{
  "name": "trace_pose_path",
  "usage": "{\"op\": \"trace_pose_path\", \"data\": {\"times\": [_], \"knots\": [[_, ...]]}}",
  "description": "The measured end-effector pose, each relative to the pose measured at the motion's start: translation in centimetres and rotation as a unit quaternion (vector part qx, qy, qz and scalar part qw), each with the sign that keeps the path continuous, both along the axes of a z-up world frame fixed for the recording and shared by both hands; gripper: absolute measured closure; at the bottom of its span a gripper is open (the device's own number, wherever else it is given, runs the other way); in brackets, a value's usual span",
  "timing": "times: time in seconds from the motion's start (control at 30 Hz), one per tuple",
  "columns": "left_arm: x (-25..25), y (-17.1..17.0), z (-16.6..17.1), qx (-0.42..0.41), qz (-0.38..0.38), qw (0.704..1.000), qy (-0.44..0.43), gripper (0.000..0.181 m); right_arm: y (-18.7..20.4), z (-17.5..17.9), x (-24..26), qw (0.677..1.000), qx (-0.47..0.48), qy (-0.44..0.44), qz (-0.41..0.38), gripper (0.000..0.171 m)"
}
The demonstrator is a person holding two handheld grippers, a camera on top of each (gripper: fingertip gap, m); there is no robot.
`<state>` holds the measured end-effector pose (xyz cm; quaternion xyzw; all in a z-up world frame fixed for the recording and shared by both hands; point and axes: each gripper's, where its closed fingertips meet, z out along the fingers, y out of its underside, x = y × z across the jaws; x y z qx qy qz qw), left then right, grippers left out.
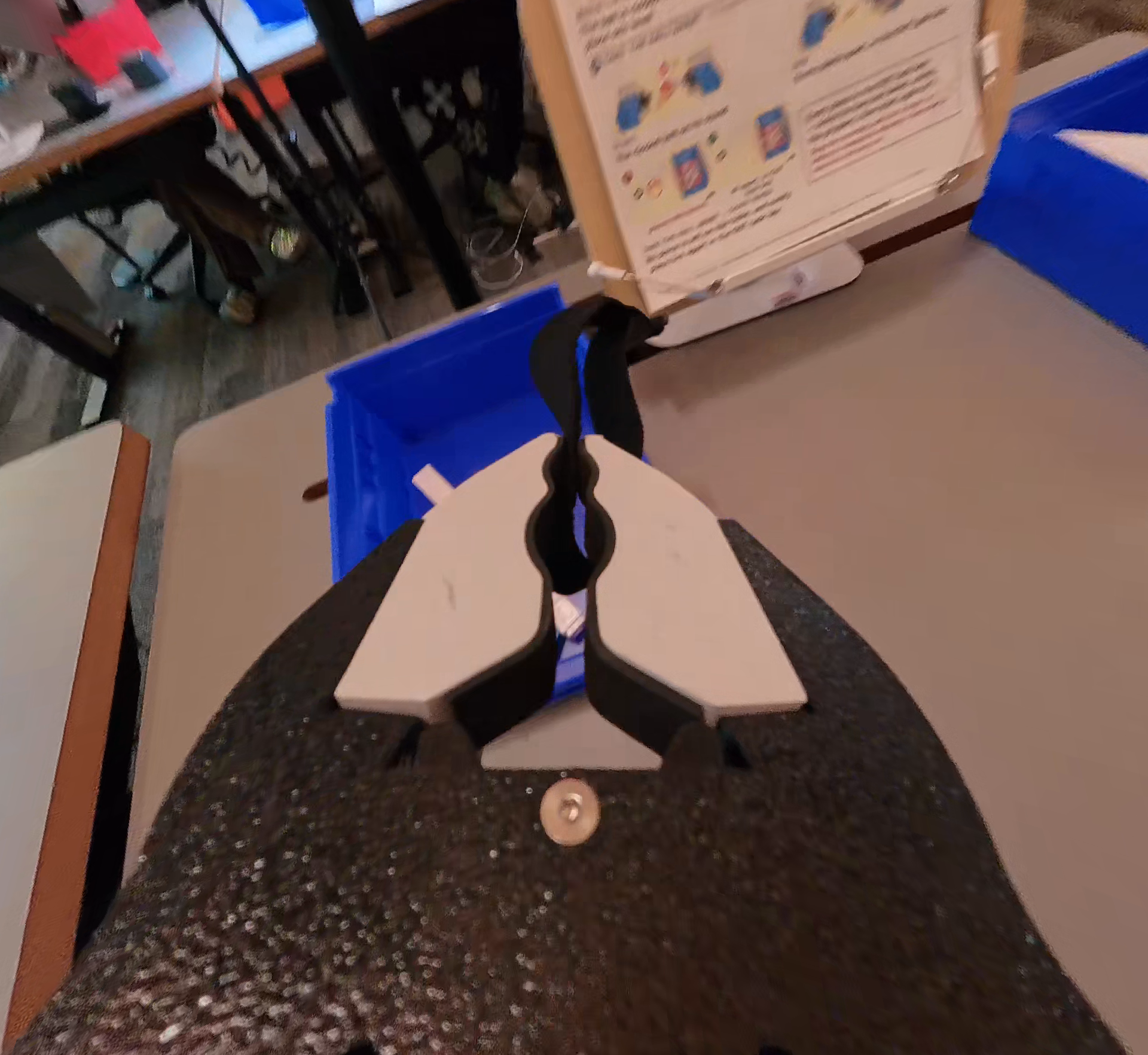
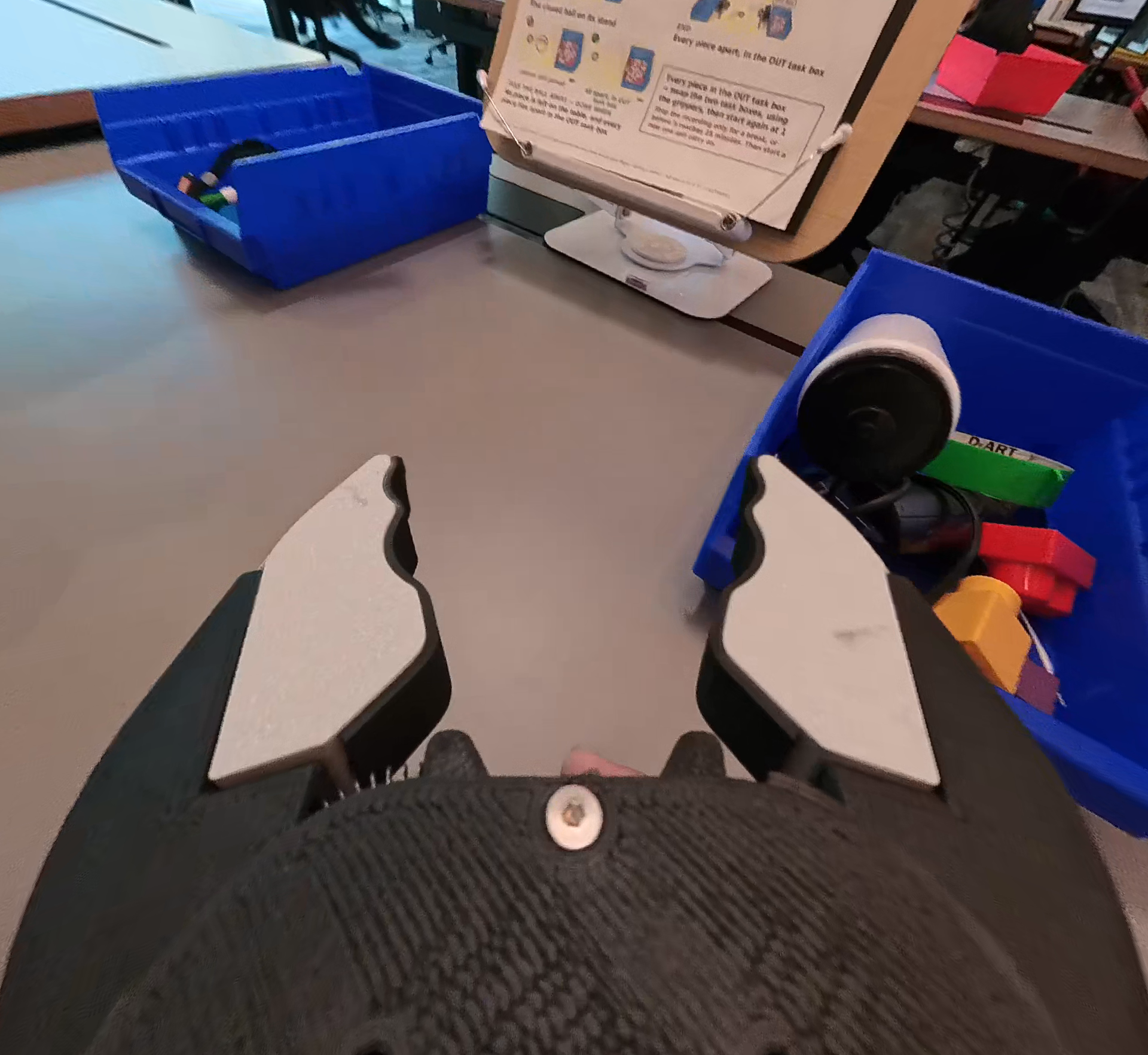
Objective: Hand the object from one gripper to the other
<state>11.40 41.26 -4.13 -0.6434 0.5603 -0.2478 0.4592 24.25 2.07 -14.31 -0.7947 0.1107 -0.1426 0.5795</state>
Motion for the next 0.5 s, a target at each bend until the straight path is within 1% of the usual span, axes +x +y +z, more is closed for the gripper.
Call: {"op": "trace_pose_path", "data": {"times": [0.07,0.13,0.2,0.3,0.37,0.43,0.5], "knots": [[0.9,-2.5,1.7,0.014,-0.033,0.999,-0.037,0.179,0.4,0.8,-0.5,0.999,0.031,0.015,0.013,0.07],[2.1,-6.3,3.0,0.012,-0.09,0.994,-0.066,0.179,1.1,2.0,-1.5,0.995,0.079,0.04,0.039,0.069],[3.4,-10.6,3.9,0.01,-0.145,0.985,-0.093,0.179,2.1,3.5,-3.3,0.982,0.147,0.087,0.081,0.07],[5.5,-18.3,4.4,-0.008,-0.243,0.961,-0.128,0.179,3.2,6.5,-5.5,0.936,0.267,0.181,0.141,0.069],[6.6,-23.8,3.8,-0.029,-0.317,0.939,-0.131,0.179,3.0,8.3,-5.9,0.902,0.338,0.215,0.163,0.069],[7.5,-28.5,3.2,-0.048,-0.376,0.916,-0.131,0.179,2.2,9.3,-5.5,0.882,0.383,0.213,0.173,0.073],[8.1,-32.2,2.9,-0.065,-0.423,0.894,-0.133,0.179,0.8,9.8,-3.9,0.882,0.417,0.169,0.143,0.075]]}}
